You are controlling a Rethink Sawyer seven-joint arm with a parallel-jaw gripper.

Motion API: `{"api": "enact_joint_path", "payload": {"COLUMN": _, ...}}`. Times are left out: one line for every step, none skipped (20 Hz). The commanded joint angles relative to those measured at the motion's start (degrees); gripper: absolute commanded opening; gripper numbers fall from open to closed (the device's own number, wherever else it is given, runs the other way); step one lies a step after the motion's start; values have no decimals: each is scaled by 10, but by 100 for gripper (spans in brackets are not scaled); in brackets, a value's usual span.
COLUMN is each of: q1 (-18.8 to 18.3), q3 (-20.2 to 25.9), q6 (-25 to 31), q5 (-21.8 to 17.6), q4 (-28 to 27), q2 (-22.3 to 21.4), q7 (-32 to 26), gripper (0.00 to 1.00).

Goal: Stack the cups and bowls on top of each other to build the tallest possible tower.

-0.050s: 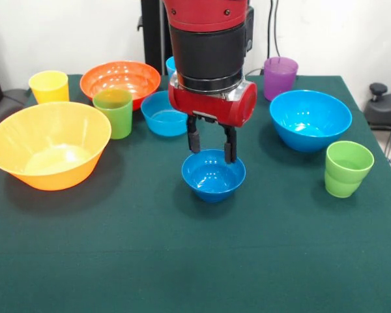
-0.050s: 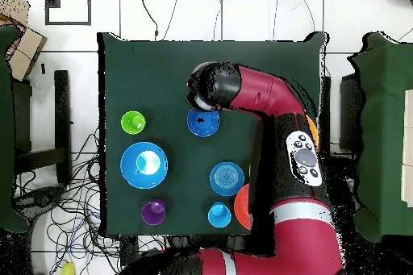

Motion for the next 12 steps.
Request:
{"api": "enact_joint_path", "payload": {"q1": 13, "q3": 9, "q6": 93, "q5": 11, "q4": -12, "q2": 26, "q7": 51, "gripper": 100}}
{"api": "enact_joint_path", "payload": {"q1": 14, "q3": 7, "q6": 101, "q5": 15, "q4": -12, "q2": 25, "q7": 57, "gripper": 100}}
{"api": "enact_joint_path", "payload": {"q1": 15, "q3": 6, "q6": 109, "q5": 18, "q4": -12, "q2": 25, "q7": 63, "gripper": 100}}
{"api": "enact_joint_path", "payload": {"q1": 17, "q3": 2, "q6": 115, "q5": 18, "q4": -10, "q2": 22, "q7": 66, "gripper": 100}}
{"api": "enact_joint_path", "payload": {"q1": 20, "q3": -3, "q6": 119, "q5": 17, "q4": -9, "q2": 21, "q7": 71, "gripper": 100}}
{"api": "enact_joint_path", "payload": {"q1": 19, "q3": -4, "q6": 113, "q5": 19, "q4": 0, "q2": 20, "q7": 72, "gripper": 100}}
{"api": "enact_joint_path", "payload": {"q1": 18, "q3": -5, "q6": 108, "q5": 21, "q4": 10, "q2": 19, "q7": 73, "gripper": 100}}
{"api": "enact_joint_path", "payload": {"q1": 17, "q3": -6, "q6": 102, "q5": 23, "q4": 19, "q2": 18, "q7": 73, "gripper": 100}}
{"api": "enact_joint_path", "payload": {"q1": 15, "q3": -5, "q6": 88, "q5": 23, "q4": 27, "q2": 22, "q7": 70, "gripper": 100}}
{"api": "enact_joint_path", "payload": {"q1": 14, "q3": -8, "q6": 85, "q5": 21, "q4": 29, "q2": 24, "q7": 69, "gripper": 100}}
{"api": "enact_joint_path", "payload": {"q1": 14, "q3": -10, "q6": 87, "q5": 21, "q4": 29, "q2": 27, "q7": 68, "gripper": 100}}
{"api": "enact_joint_path", "payload": {"q1": 14, "q3": -11, "q6": 89, "q5": 20, "q4": 28, "q2": 30, "q7": 68, "gripper": 100}}
